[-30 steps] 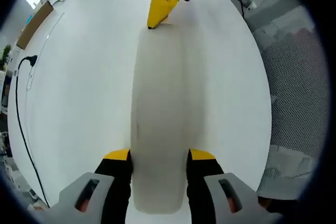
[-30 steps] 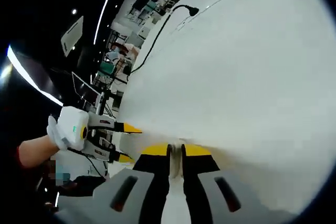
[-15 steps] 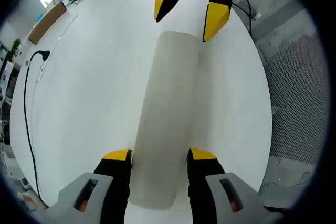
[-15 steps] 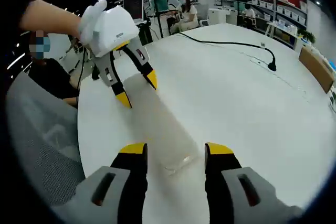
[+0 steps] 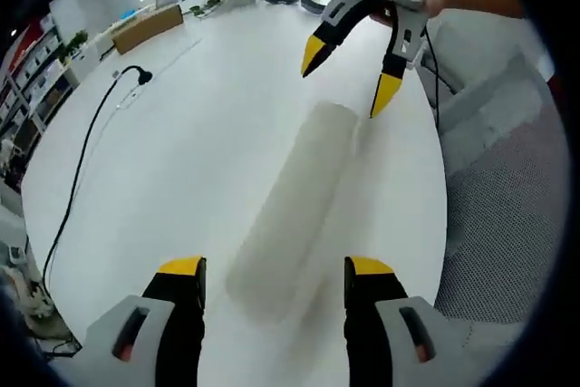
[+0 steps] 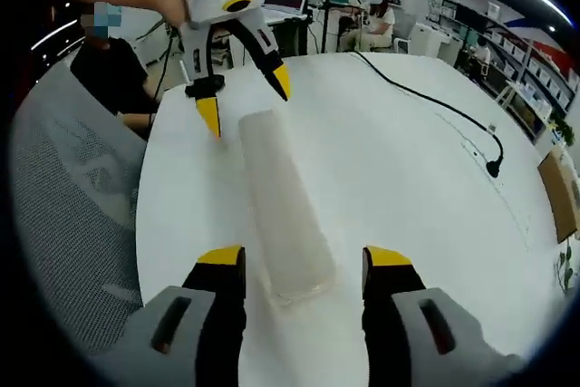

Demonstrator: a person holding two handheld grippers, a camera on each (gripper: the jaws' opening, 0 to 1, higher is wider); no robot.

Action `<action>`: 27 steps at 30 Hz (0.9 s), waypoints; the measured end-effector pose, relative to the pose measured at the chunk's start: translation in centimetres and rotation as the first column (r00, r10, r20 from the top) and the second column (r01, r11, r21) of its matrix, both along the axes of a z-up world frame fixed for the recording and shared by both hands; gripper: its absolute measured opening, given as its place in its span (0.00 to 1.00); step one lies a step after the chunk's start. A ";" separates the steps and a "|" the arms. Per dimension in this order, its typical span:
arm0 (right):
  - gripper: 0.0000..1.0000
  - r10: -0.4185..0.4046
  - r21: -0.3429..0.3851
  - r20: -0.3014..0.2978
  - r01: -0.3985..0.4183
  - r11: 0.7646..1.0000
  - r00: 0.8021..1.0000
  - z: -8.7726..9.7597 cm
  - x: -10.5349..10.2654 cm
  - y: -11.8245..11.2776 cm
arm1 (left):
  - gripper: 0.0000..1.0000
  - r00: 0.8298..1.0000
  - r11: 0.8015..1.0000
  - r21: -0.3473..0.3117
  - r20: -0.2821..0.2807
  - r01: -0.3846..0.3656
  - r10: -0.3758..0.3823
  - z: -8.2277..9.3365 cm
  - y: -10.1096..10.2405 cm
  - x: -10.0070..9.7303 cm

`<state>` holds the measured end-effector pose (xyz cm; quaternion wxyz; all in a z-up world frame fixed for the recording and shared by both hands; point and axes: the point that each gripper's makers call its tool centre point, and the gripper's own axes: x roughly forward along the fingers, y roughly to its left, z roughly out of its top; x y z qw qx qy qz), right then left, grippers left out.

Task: Arrange the utensils inside the cutlery case until each visible utensil rests in its matching compartment.

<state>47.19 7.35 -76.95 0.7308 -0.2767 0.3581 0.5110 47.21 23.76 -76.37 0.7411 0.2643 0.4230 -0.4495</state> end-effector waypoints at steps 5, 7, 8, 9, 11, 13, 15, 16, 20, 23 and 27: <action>0.44 0.006 0.010 -0.008 -0.006 1.000 1.000 -0.2 -0.1 1.6 | 0.59 0.997 0.996 -0.074 0.036 -0.058 0.061 0.6 0.8 -0.7; 0.46 0.031 -0.006 -0.010 -0.031 0.999 0.999 -0.6 -0.4 2.3 | 0.60 0.998 0.995 -0.088 0.038 -0.053 0.056 0.3 0.7 -1.1; 0.46 0.042 -0.019 -0.007 -0.042 0.999 0.999 -0.8 -0.4 2.6 | 0.61 0.998 0.994 -0.106 0.047 -0.031 0.037 0.2 0.4 -1.4; 0.46 0.053 -0.030 -0.006 -0.053 0.998 0.999 -1.1 -0.5 2.8 | 0.62 0.998 0.994 -0.107 0.048 -0.022 0.027 0.0 0.3 -1.7; 0.44 0.068 -0.044 -0.007 -0.068 0.997 0.998 -1.7 -0.3 3.1 | 0.62 0.999 0.993 -0.115 0.047 -0.004 0.009 -0.5 0.0 -2.2; 0.43 0.068 -0.049 -0.028 -0.069 0.996 0.997 -2.1 -0.4 3.4 | 0.61 0.998 0.993 -0.118 0.058 0.011 -0.004 -1.0 -0.3 -2.4; 0.42 0.079 -0.054 -0.031 -0.081 0.995 0.996 -2.4 -0.6 3.7 | 0.61 0.998 0.993 -0.117 0.058 0.004 0.003 -1.5 -0.4 -2.4; 0.39 0.096 -0.067 -0.011 -0.097 0.993 0.995 -2.5 -0.5 3.7 | 0.62 0.999 0.992 -0.123 0.044 -0.005 0.011 -1.7 -0.5 -2.4; 0.37 0.110 -0.117 -0.027 -0.113 0.987 0.994 -3.7 -0.6 3.2 | 0.62 0.999 0.994 -0.106 0.042 0.002 0.003 -2.5 -0.5 -2.5; 0.36 0.130 -0.140 -0.010 -0.130 0.982 0.991 -4.0 -0.5 2.9 | 0.62 0.999 0.995 -0.104 0.044 -0.014 0.019 -3.0 -0.2 -2.5; 0.35 0.163 -0.157 0.001 -0.161 0.974 0.987 -4.4 -0.7 2.7 | 0.61 0.999 0.995 -0.094 0.041 -0.021 0.025 -3.1 -0.1 -2.1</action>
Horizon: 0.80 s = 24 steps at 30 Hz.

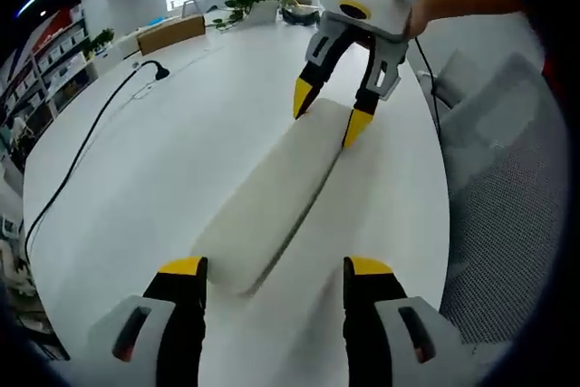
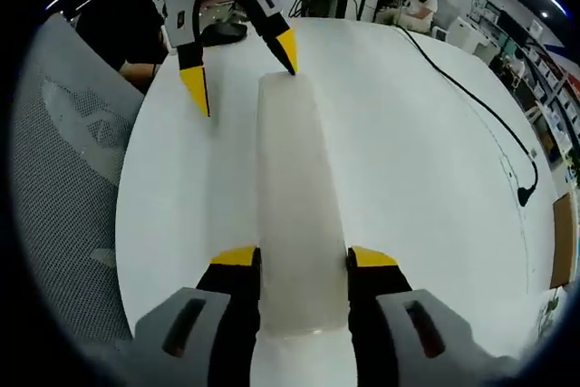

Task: Arrange the utensils inside the cutlery case until each visible utensil rests in its matching compartment.

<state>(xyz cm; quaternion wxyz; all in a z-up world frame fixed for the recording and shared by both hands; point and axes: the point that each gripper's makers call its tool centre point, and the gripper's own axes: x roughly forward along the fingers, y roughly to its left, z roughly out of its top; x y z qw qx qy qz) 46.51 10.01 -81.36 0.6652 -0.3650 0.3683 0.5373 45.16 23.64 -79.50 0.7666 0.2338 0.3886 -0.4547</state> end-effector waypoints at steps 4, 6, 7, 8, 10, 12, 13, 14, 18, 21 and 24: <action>0.35 0.007 -0.007 -0.016 -0.007 1.000 1.000 0.0 0.1 0.1 | 0.55 1.000 1.000 0.029 0.009 -0.010 0.010 -0.1 0.1 0.4; 0.34 0.020 -0.020 -0.015 -0.020 1.000 1.000 0.0 0.2 0.0 | 0.48 1.000 0.998 0.065 0.023 -0.008 0.006 -0.2 0.5 0.8; 0.34 0.022 -0.025 -0.017 -0.022 0.999 1.000 -0.1 0.3 0.0 | 0.45 0.999 0.996 0.086 0.036 0.005 -0.008 -0.2 0.6 0.9; 0.34 0.033 -0.030 -0.016 -0.034 0.999 0.999 -0.1 0.3 -0.1 | 0.43 0.999 0.995 0.096 0.044 0.021 -0.025 -0.2 0.6 0.9; 0.34 0.029 -0.029 -0.026 -0.030 0.999 0.999 0.0 0.4 -0.1 | 0.42 1.000 0.997 0.074 0.027 -0.007 0.005 -0.1 0.5 1.0; 0.34 0.044 -0.038 -0.019 -0.045 0.998 0.999 -0.1 0.4 -0.4 | 0.42 1.000 0.998 0.057 0.015 -0.012 0.011 -0.1 0.3 0.9; 0.34 0.041 -0.037 -0.023 -0.042 0.998 0.999 -0.1 0.5 -0.5 | 0.43 1.000 0.998 0.055 0.014 -0.009 0.009 0.0 0.2 0.8; 0.34 0.049 -0.041 -0.019 -0.050 0.998 0.999 -0.1 0.5 -0.7 | 0.43 1.000 0.998 0.055 0.015 -0.002 0.001 -0.1 0.0 0.7; 0.34 0.041 -0.039 -0.022 -0.042 0.998 0.999 0.0 0.7 -1.7 | 0.50 1.000 0.999 0.040 0.028 0.008 -0.009 -0.2 -1.2 0.6; 0.34 0.039 -0.041 -0.021 -0.040 0.998 0.999 -0.1 0.6 -2.2 | 0.51 0.999 0.999 0.038 0.041 0.004 -0.005 -0.1 -2.1 0.5; 0.34 0.045 -0.047 -0.016 -0.046 0.998 0.999 0.0 0.6 -2.7 | 0.51 0.999 1.000 0.027 0.036 0.000 -0.001 0.0 -2.6 0.3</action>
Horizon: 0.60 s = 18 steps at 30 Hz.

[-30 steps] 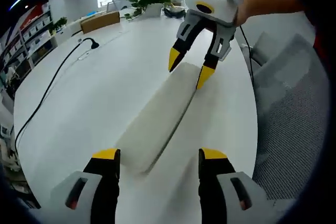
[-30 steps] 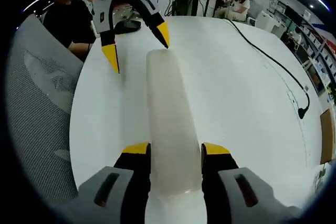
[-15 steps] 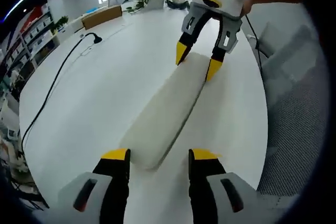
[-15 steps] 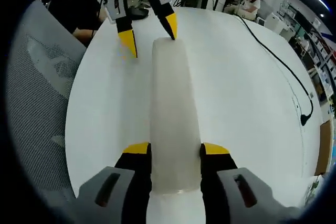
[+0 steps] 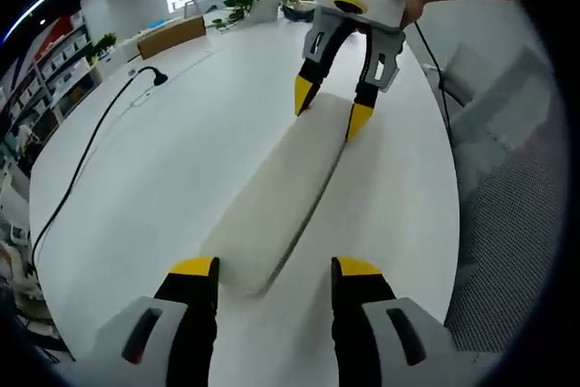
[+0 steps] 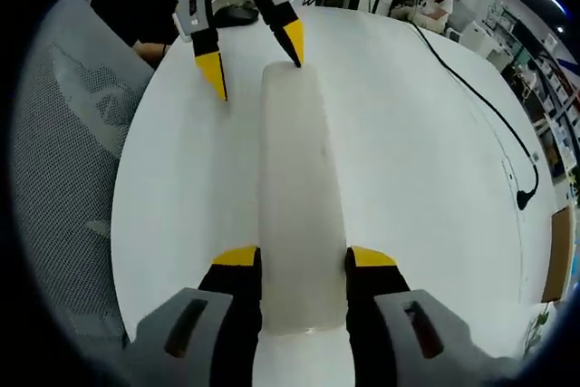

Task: Arrange the utensils inside the cutlery case until each visible utensil rests in its matching compartment.

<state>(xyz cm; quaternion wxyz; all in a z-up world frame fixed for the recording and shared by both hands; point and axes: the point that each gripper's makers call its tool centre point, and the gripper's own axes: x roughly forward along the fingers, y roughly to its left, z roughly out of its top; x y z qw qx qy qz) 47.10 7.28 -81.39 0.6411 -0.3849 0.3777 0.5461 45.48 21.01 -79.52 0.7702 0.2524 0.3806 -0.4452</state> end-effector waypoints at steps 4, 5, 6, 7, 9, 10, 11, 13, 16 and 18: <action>0.34 0.009 -0.001 0.000 -0.009 1.000 1.000 0.0 -0.2 -0.4 | 0.53 1.000 1.000 -0.014 -0.003 0.010 -0.010 0.0 -0.3 -0.2; 0.34 0.010 0.000 0.001 -0.010 1.000 1.000 0.0 -0.2 -0.4 | 0.53 1.000 1.000 -0.024 -0.009 0.000 0.000 0.0 -0.4 -0.4; 0.34 0.010 0.000 0.002 -0.010 1.000 1.000 0.0 -0.1 -0.5 | 0.53 1.000 1.000 -0.030 -0.012 -0.009 0.008 0.1 -0.5 -0.3; 0.34 0.017 -0.002 0.005 -0.017 1.000 1.000 0.0 0.1 -0.6 | 0.52 1.000 0.999 -0.036 -0.015 -0.014 0.014 0.1 -0.6 -0.1; 0.34 0.028 -0.016 0.012 -0.028 0.999 1.000 0.0 0.5 -1.0 | 0.51 1.000 0.999 -0.050 -0.023 -0.020 0.019 0.2 -0.8 0.2; 0.34 0.031 -0.020 0.011 -0.030 0.999 0.999 0.0 0.6 -1.1 | 0.50 1.000 0.999 -0.051 -0.025 -0.015 0.013 0.2 -1.0 0.3; 0.35 0.036 -0.024 0.012 -0.036 0.999 0.999 0.0 0.6 -1.3 | 0.50 1.000 0.999 -0.048 -0.023 -0.011 0.010 0.2 -1.1 0.2; 0.35 0.039 -0.029 0.015 -0.039 0.999 0.999 0.1 0.6 -1.4 | 0.50 1.000 0.999 -0.032 -0.009 0.007 -0.008 0.1 -1.4 0.1; 0.35 0.039 -0.035 0.013 -0.039 0.999 0.999 0.1 0.7 -1.6 | 0.51 1.000 1.000 -0.020 0.012 0.022 -0.021 0.1 -1.6 0.1; 0.35 0.037 -0.040 0.015 -0.036 0.999 0.999 0.1 1.0 -1.9 | 0.51 1.000 0.999 -0.028 0.013 0.018 -0.018 0.1 -1.6 0.7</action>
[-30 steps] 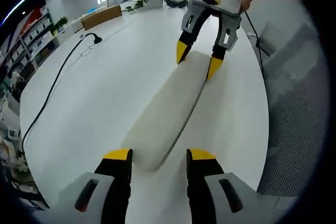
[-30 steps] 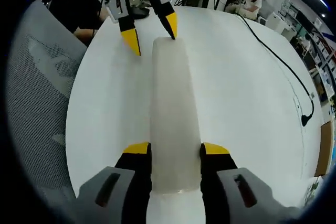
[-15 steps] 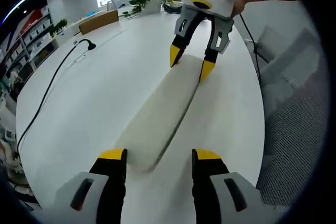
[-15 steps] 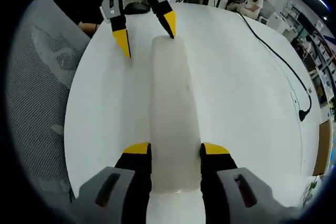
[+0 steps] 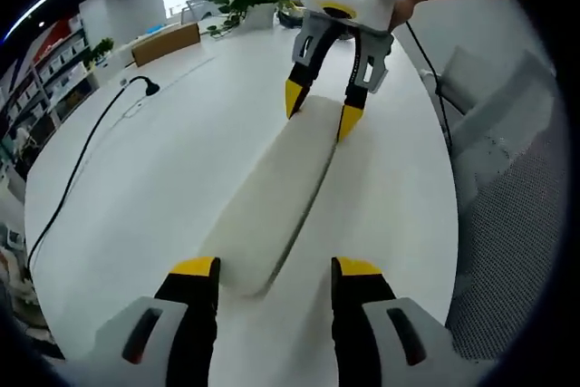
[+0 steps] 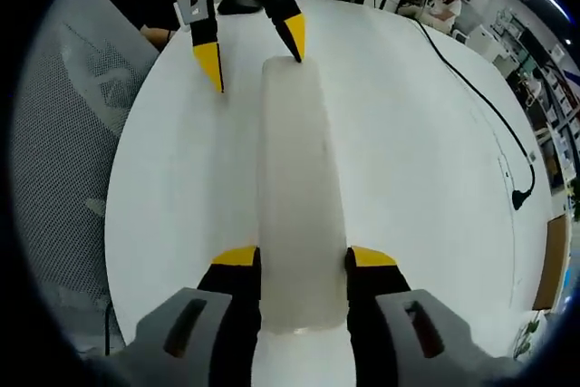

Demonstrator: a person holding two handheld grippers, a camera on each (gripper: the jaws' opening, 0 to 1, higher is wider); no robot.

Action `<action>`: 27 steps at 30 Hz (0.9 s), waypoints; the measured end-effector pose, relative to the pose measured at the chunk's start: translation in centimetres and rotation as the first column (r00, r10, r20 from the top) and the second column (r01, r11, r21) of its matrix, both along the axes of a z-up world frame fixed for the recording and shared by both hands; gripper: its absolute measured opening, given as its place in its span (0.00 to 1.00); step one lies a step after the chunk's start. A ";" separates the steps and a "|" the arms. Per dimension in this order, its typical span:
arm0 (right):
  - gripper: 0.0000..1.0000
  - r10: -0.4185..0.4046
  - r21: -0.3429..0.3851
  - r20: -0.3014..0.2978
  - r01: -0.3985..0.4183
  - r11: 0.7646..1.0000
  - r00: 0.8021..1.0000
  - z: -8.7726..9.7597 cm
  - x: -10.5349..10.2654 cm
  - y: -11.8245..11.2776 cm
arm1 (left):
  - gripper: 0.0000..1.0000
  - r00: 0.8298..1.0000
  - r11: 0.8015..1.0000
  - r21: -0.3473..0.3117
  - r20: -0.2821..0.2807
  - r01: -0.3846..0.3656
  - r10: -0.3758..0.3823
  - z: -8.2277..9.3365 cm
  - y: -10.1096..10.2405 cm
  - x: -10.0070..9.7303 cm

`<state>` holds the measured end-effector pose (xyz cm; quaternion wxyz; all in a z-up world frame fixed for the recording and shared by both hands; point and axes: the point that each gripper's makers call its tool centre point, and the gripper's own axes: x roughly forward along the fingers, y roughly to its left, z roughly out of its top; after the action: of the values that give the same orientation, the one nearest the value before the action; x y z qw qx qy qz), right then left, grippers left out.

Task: Arrange the utensils inside the cutlery case until each visible utensil rests in its matching compartment.

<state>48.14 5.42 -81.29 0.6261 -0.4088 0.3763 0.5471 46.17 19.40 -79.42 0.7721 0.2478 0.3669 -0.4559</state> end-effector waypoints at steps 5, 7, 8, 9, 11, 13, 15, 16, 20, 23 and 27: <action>0.36 0.003 0.017 -0.007 -0.003 1.000 1.000 0.1 0.3 -0.2 | 0.52 1.000 1.000 -0.001 -0.018 -0.004 0.004 -0.1 -0.2 0.0; 0.36 -0.004 0.021 -0.003 0.004 1.000 1.000 0.1 0.4 -0.2 | 0.52 1.000 1.000 -0.005 -0.015 -0.009 0.008 -0.1 -0.3 0.1; 0.36 -0.016 0.023 -0.006 0.016 1.000 1.000 0.1 0.4 -0.2 | 0.52 1.000 1.000 -0.004 -0.017 -0.015 0.015 -0.1 -0.3 0.2; 0.36 -0.016 0.023 -0.007 0.017 1.000 1.000 0.1 0.4 -0.2 | 0.52 1.000 1.000 -0.004 -0.019 -0.019 0.019 -0.1 -0.4 0.1; 0.36 -0.018 0.021 -0.007 0.019 1.000 1.000 0.1 0.3 -0.1 | 0.53 1.000 1.000 -0.005 -0.023 -0.019 0.019 -0.1 -0.4 0.2; 0.36 -0.019 0.021 -0.008 0.019 1.000 1.000 0.1 0.3 -0.2 | 0.54 1.000 1.000 0.001 -0.019 -0.013 0.013 -0.1 -0.4 0.1; 0.37 -0.025 0.029 -0.011 0.025 0.999 1.000 0.1 0.4 -0.2 | 0.59 1.000 1.000 0.006 -0.006 -0.005 0.005 -0.3 -0.5 0.2; 0.37 -0.031 0.032 -0.011 0.031 0.999 0.999 0.2 0.4 -0.3 | 0.61 1.000 1.000 0.009 -0.004 -0.004 0.004 -0.3 -0.5 0.2; 0.41 -0.078 0.048 -0.014 0.079 0.996 0.997 0.5 0.6 -0.6 | 0.72 0.999 0.999 0.002 -0.032 -0.040 0.040 -0.3 -0.6 0.1; 0.45 -0.126 0.090 -0.004 0.126 0.988 0.992 1.7 0.5 -0.6 | 0.73 0.999 0.999 -0.011 -0.018 -0.046 0.046 0.4 -0.4 -0.2; 0.45 -0.239 0.156 -0.008 0.237 0.959 0.971 3.6 0.6 -0.8 | 0.73 0.996 0.993 -0.071 0.004 -0.090 0.091 2.1 -0.2 -0.6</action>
<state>48.74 4.63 -77.70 0.7195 -0.3135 0.3752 0.4932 45.56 19.19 -77.28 0.8017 0.2052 0.3585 -0.4321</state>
